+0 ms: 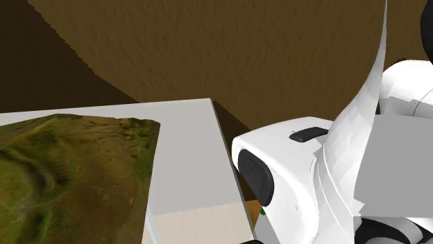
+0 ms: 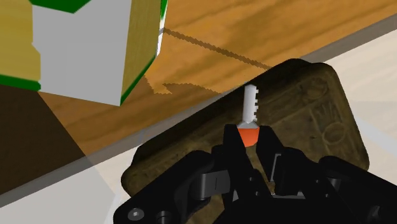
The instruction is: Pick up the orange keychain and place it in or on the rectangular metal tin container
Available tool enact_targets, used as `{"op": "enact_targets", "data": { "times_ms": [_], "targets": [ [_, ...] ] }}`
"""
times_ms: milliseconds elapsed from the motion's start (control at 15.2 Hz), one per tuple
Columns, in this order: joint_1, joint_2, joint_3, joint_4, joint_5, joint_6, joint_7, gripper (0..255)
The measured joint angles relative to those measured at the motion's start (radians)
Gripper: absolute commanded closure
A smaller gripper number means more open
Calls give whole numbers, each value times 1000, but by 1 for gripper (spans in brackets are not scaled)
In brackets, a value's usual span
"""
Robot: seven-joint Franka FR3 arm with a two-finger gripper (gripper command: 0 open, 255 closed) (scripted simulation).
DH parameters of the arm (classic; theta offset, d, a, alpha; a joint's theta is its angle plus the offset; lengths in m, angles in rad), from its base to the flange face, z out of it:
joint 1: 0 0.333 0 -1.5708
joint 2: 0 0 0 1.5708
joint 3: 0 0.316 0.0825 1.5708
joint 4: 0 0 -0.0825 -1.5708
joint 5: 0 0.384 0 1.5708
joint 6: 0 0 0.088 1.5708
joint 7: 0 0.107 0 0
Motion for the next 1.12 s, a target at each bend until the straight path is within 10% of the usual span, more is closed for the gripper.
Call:
{"op": "enact_targets", "data": {
  "times_ms": [66, 132, 1122],
  "targets": [
    [0, -1, 0, 1, 0, 0, 0, 255],
    [0, 0, 0, 1, 0, 0, 0, 0],
    [9, -71, -47, 77, -5, -148, -9, 0]
  ]
}}
